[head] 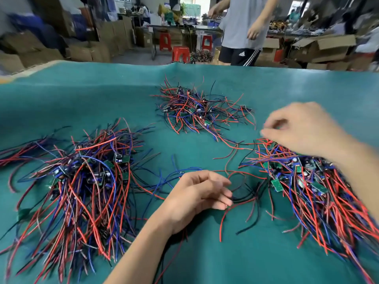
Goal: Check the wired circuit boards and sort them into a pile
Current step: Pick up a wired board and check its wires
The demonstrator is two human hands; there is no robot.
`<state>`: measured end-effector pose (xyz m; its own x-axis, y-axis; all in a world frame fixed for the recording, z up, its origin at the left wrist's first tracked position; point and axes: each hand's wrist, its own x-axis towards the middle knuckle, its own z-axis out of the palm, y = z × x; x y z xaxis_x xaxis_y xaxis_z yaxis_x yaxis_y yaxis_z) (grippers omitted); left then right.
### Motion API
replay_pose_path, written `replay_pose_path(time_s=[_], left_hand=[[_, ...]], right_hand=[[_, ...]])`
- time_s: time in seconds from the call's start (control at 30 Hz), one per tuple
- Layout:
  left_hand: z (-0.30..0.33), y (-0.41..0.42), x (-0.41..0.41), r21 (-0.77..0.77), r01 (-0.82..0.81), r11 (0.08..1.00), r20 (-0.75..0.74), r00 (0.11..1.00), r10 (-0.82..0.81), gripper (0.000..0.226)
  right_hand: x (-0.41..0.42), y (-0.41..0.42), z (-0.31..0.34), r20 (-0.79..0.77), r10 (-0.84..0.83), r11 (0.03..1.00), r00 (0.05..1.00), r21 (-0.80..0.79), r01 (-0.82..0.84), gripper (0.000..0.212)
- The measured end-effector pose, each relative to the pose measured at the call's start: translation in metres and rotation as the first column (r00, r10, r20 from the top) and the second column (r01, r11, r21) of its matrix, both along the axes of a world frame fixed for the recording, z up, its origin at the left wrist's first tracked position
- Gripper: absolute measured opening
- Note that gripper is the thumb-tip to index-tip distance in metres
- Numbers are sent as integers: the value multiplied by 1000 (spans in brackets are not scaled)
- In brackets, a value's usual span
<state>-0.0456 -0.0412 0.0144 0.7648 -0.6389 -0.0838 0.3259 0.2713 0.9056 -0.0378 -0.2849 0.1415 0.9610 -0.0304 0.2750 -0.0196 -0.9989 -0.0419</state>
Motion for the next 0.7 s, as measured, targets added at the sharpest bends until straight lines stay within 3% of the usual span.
replay_pose_path(time_s=[0.07,0.1,0.23,0.37,0.53,0.6,0.7], left_hand=[[-1,0,0,-11,-13,1000,-4,1000,13,19],[-1,0,0,-17,-13,1000,-5,1000,13,19],[0,0,-1,-29,2,1000,-14,1000,-3,27],[-2,1,1,-34,20,999,-17,1000,-20,24],[-3,2,1,-21,11,1000,-15,1000,-11,20],[-2,3,0,-30,2,1000,-24,1000,-2,21],[0,3,0,-64,-21,998,-50,999,17,24]], right_hand=[[53,33,-14,-78,118,992,990,54,-114,12],[80,47,-23,-120,137,988,983,84,-128,19],[155,71,-67,-219,52,977,974,211,-4,44],[166,72,-97,-83,-74,942,994,321,97,29],[152,66,-62,48,-143,870,989,482,102,26],[137,59,-31,47,-190,697,981,710,101,17],[89,52,8,-3,-77,186,997,982,17,15]])
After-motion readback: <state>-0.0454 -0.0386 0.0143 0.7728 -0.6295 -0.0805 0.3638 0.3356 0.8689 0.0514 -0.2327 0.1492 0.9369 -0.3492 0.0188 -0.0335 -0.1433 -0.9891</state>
